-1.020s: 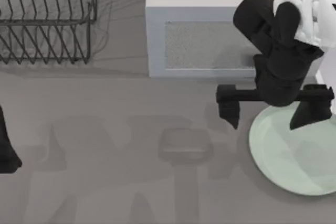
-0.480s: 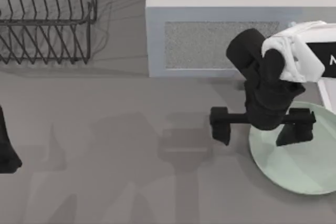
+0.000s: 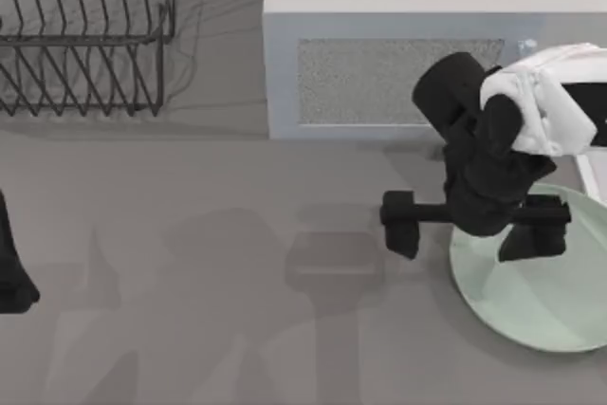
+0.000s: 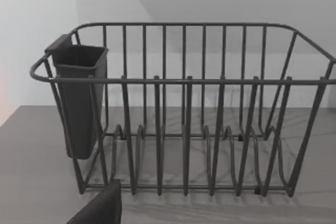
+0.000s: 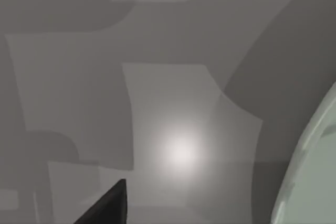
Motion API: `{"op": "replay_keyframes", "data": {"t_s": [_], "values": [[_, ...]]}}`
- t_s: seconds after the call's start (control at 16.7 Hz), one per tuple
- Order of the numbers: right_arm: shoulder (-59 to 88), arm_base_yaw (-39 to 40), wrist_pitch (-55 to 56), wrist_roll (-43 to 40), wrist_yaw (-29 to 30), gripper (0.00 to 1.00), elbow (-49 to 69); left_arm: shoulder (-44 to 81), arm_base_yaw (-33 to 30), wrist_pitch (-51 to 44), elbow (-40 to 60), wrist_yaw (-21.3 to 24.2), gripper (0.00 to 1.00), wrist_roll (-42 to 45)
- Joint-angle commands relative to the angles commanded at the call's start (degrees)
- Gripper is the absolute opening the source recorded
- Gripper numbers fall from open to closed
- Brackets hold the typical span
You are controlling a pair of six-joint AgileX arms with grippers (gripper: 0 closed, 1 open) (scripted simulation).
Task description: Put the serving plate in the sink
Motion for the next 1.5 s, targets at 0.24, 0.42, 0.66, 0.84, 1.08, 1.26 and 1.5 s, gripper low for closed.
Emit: {"op": "replay_keyframes", "data": {"t_s": [0.24, 0.42, 0.66, 0.84, 1.08, 1.26, 1.5], "values": [[0.0, 0.0, 0.0, 0.0, 0.0, 0.55, 0.0, 0.0, 0.0, 0.0, 0.0, 0.0, 1.0, 0.0], [0.0, 0.0, 0.0, 0.0, 0.0, 0.32, 0.0, 0.0, 0.0, 0.0, 0.0, 0.0, 1.0, 0.0], [0.0, 0.0, 0.0, 0.0, 0.0, 0.02, 0.0, 0.0, 0.0, 0.0, 0.0, 0.0, 1.0, 0.0], [0.0, 0.0, 0.0, 0.0, 0.0, 0.0, 0.0, 0.0, 0.0, 0.0, 0.0, 0.0, 1.0, 0.0], [0.0, 0.0, 0.0, 0.0, 0.0, 0.0, 0.0, 0.0, 0.0, 0.0, 0.0, 0.0, 1.0, 0.0], [-4.9, -0.7, -0.1, -0.3, 0.8, 0.0, 0.9, 0.0, 0.0, 0.0, 0.0, 0.0, 1.0, 0.0], [-4.2, 3.3, -6.3, 1.8, 1.1, 0.0, 7.2, 0.0, 0.0, 0.0, 0.0, 0.0, 1.0, 0.0]]}}
